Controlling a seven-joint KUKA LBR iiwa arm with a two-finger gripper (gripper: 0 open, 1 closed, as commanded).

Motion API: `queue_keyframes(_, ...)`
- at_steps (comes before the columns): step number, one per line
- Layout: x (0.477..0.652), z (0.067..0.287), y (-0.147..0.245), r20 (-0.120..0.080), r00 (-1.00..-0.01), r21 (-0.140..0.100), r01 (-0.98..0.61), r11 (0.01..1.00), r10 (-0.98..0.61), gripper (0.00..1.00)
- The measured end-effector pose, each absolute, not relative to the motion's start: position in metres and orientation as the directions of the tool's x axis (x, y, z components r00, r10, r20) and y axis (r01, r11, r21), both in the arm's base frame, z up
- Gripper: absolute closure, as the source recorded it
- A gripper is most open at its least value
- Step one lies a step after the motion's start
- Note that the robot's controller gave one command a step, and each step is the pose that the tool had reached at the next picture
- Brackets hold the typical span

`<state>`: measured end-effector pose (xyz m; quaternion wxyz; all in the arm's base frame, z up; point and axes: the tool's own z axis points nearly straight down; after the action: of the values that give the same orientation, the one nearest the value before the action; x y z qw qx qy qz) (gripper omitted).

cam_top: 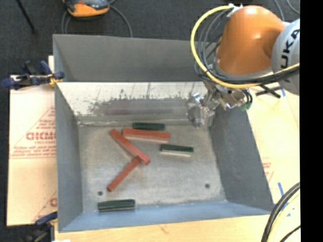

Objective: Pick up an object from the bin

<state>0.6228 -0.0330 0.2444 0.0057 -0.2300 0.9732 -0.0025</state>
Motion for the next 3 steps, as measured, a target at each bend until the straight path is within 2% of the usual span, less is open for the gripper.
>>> queue_keyframes(1,0.652,0.249,0.023,-0.008,-0.921,-0.001,-0.39,0.921,-0.39,0.0)
queue_keyframes(2,0.652,0.248,0.022,-0.006,-0.921,0.0,-0.389,0.921,-0.389,0.0)
queue_keyframes(3,0.644,0.188,0.055,-0.01,-0.922,-0.002,-0.386,0.922,-0.386,0.0)
